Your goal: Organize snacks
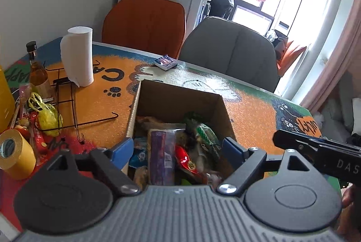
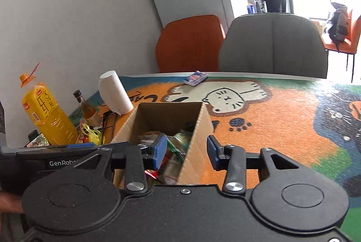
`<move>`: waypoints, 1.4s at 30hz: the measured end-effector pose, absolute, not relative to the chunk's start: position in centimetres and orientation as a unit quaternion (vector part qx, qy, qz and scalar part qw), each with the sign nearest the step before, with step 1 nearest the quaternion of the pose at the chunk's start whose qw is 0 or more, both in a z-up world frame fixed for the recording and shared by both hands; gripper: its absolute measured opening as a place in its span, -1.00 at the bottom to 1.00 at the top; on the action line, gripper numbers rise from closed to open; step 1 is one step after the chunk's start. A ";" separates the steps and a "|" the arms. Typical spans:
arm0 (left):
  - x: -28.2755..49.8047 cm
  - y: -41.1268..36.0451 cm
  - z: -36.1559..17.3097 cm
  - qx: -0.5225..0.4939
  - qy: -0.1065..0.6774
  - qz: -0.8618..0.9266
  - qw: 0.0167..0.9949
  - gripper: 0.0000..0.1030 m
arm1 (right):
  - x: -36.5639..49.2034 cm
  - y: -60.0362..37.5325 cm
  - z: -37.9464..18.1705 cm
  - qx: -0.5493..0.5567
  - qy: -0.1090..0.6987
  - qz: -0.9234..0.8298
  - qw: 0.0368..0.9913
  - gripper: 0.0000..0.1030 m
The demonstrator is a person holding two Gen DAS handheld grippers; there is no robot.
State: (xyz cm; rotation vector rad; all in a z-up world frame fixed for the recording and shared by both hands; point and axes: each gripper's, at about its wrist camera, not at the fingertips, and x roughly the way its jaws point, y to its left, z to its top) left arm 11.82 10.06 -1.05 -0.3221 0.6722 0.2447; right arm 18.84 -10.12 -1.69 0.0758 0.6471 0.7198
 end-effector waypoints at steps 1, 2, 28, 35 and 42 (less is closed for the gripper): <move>11.7 9.9 -1.0 -0.157 0.327 0.118 0.924 0.66 | 18.7 -10.5 -1.7 0.037 0.311 0.341 0.886 -0.18; 11.5 9.7 -1.0 -0.158 0.325 0.118 0.925 0.67 | 18.6 -10.9 -1.7 0.039 0.310 0.337 0.888 -0.15; 4.6 5.1 0.4 -0.128 0.297 0.066 0.944 1.00 | 11.4 -19.7 -1.2 0.077 0.269 0.270 0.922 0.98; 2.5 4.2 0.8 -0.113 0.294 0.050 0.948 1.00 | 9.5 -20.8 -0.7 0.065 0.267 0.271 0.922 1.00; 0.8 4.0 1.3 -0.105 0.296 0.039 0.949 1.00 | 7.9 -22.2 -0.1 0.066 0.265 0.269 0.924 1.00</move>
